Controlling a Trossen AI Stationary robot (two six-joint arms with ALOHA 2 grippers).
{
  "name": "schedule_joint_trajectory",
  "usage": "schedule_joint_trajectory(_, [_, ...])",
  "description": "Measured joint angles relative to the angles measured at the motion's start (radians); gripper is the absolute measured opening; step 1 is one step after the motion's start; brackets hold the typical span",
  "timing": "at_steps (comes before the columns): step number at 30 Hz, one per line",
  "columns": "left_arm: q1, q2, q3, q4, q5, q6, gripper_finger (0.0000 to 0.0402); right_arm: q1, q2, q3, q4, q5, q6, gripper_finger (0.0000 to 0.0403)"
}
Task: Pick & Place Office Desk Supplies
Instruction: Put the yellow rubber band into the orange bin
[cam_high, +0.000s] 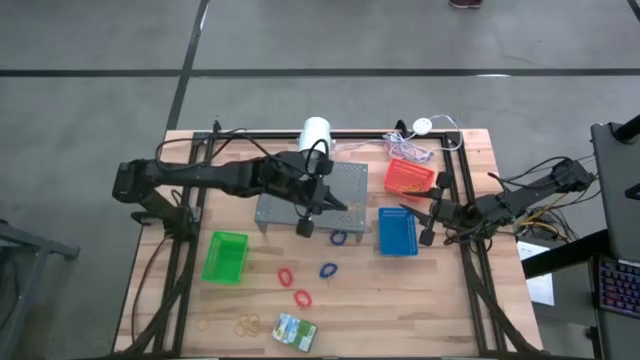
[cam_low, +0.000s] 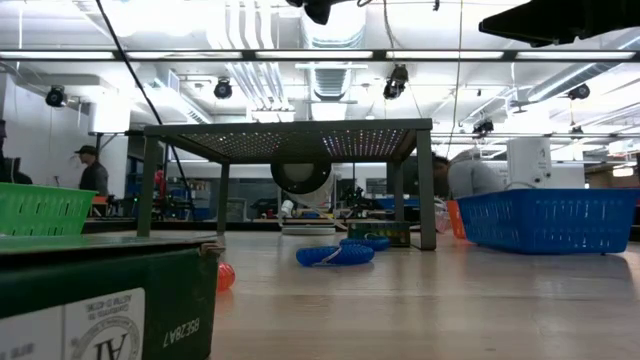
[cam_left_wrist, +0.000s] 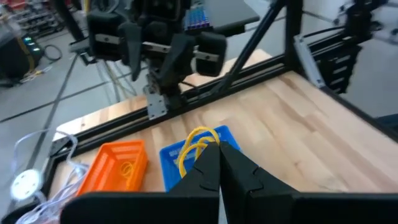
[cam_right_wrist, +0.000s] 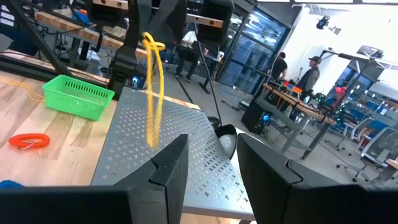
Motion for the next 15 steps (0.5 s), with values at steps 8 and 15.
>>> schedule_joint_trajectory(8, [0.0, 0.0, 0.0, 0.0, 0.009, -0.001, 0.0001, -0.003, 0.0, 0.0, 0.021, 0.001, 0.155, 0.0134])
schedule_joint_trajectory(15, [-0.001, 0.0, -0.002, 0.0, 0.009, -0.001, 0.0001, -0.009, 0.015, 0.0, 0.093, -0.008, 0.158, 0.0135])
